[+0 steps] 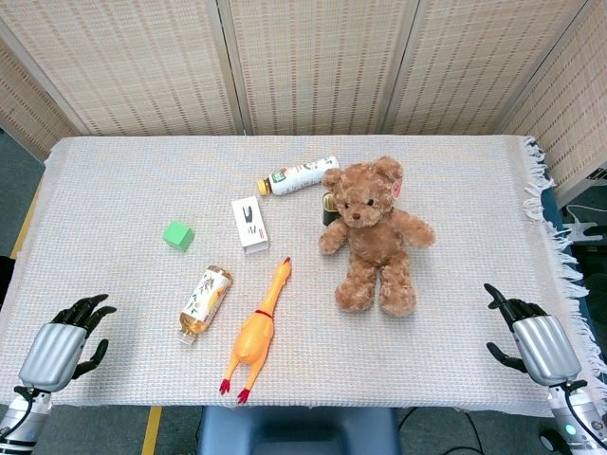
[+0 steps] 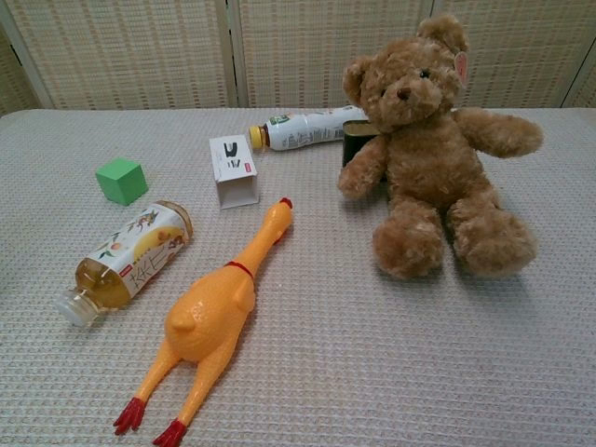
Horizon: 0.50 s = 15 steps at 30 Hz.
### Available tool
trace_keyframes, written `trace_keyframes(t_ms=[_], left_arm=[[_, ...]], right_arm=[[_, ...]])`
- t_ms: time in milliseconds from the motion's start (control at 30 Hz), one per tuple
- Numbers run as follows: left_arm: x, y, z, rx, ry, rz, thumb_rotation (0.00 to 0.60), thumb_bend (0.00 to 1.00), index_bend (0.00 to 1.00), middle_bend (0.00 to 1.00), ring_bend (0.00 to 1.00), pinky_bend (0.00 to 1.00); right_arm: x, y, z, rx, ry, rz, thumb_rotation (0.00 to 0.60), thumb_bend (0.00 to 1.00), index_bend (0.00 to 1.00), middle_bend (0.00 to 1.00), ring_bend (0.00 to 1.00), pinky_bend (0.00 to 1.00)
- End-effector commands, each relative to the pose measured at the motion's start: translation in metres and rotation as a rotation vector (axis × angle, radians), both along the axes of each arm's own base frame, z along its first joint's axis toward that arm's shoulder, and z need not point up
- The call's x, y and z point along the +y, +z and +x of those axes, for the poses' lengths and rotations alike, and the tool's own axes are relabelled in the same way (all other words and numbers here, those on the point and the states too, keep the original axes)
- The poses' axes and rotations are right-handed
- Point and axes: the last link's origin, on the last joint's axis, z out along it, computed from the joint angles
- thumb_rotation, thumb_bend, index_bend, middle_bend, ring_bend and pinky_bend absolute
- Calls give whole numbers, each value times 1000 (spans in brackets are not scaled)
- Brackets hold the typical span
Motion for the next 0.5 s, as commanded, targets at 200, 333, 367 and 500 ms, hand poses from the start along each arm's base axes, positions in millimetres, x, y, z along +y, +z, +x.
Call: trace_keyframes(t_ms=[200,333,367,500], left_arm=[[-1,2,0,-1,-6,6,600,444,253,128,147,325],[-1,3,1,-12,-9,13,600,444,252,129,147,325],[0,3,0,-12,-9,14,600,443,253,129,147,325],[1,2,-4,-7,7,4,600,444,253,129,147,325]], right_arm=[[-1,-1,0,-2,4,-15,600,118,0,308,279,371],[-9,-4,3,-17,42,-73,600,118,23,309,279,371],[-13,-6,6,-27,69,-96,600,118,53,308,280,371],[-31,-21,8,-44,191,-202,600,119,265,308,300,371]])
